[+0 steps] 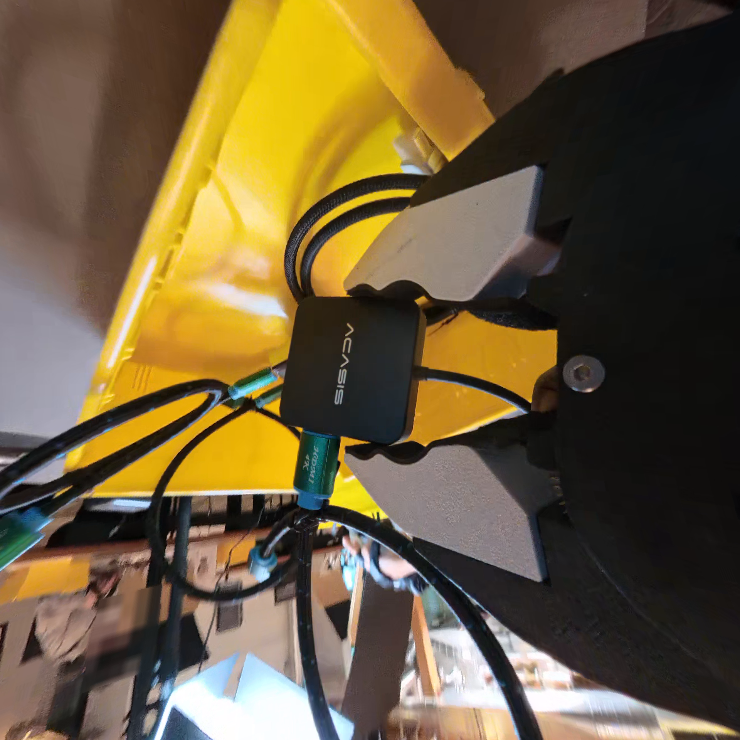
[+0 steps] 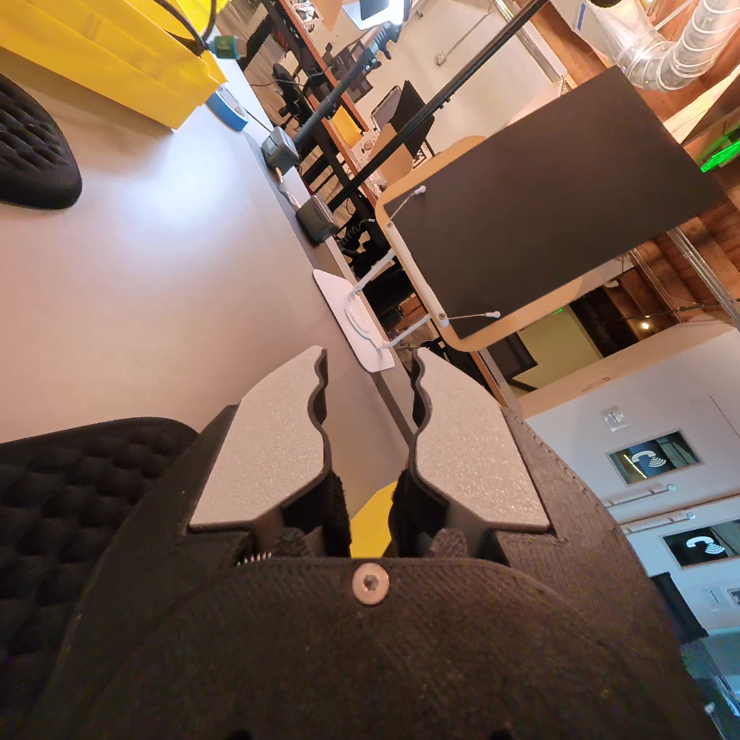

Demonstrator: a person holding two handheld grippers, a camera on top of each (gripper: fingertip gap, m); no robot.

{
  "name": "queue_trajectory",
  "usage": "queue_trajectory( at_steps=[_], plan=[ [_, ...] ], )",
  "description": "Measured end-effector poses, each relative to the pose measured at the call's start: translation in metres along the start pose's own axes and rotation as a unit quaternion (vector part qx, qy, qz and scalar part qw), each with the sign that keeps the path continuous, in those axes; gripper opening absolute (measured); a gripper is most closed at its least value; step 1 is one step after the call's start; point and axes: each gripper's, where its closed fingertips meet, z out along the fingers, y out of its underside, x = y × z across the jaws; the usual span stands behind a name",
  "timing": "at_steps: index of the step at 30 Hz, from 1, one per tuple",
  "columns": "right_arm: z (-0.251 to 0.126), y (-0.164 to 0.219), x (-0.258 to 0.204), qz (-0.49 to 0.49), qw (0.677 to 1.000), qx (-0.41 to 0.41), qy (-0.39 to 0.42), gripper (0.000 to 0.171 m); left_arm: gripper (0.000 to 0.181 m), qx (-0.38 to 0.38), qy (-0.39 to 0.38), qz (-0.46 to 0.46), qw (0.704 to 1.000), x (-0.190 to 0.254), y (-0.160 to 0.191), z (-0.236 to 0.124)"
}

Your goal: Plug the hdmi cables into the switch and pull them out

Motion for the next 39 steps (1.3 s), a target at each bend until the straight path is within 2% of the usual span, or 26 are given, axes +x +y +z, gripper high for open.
queue_trajectory(
  at_steps=[3,9,12,14,17,20,24,27,29,33,36,39],
  plan=[
    [0.003,-0.006,-0.008,0.008,1.000,0.010,-0.016,0.040,0.070,0.014,-0.023,0.003,1.000,-0.007,-0.008,-0.009],
    [0.004,-0.006,-0.014,0.009,1.000,0.009,-0.026,0.040,0.070,-0.021,-0.034,0.027,0.999,-0.013,0.008,-0.029],
    [0.004,-0.006,-0.015,0.011,1.000,0.009,-0.027,0.040,0.069,-0.050,-0.096,0.051,0.993,-0.035,0.021,-0.046],
    [0.005,-0.008,-0.016,0.013,0.999,0.012,-0.029,0.040,0.069,-0.058,-0.107,0.046,0.992,-0.043,0.027,-0.058],
    [0.008,-0.014,-0.020,0.026,0.998,0.029,-0.039,0.040,0.069,-0.011,-0.115,0.044,0.992,-0.047,0.011,-0.067],
    [0.016,-0.034,-0.030,0.099,0.989,0.076,-0.074,0.040,0.069,0.064,-0.136,0.053,0.987,-0.049,-0.024,-0.076],
    [0.026,-0.081,-0.062,0.208,0.948,0.171,-0.168,0.041,0.069,0.197,-0.158,0.073,0.965,-0.049,-0.091,-0.094],
    [0.035,-0.114,-0.084,0.280,0.905,0.226,-0.228,0.045,0.069,0.306,-0.133,0.091,0.938,-0.034,-0.144,-0.110],
    [0.044,-0.129,-0.092,0.331,0.875,0.248,-0.253,0.049,0.069,0.388,-0.089,0.106,0.911,-0.016,-0.177,-0.125],
    [0.066,-0.135,-0.093,0.407,0.842,0.244,-0.259,0.051,0.069,0.522,0.003,0.141,0.841,0.024,-0.225,-0.161],
    [0.065,-0.146,-0.098,0.443,0.802,0.260,-0.305,0.047,0.069,0.552,0.043,0.181,0.813,0.044,-0.241,-0.171],
    [0.056,-0.158,-0.099,0.487,0.744,0.286,-0.356,0.026,0.069,0.556,0.070,0.216,0.799,0.060,-0.248,-0.171]
  ],
)
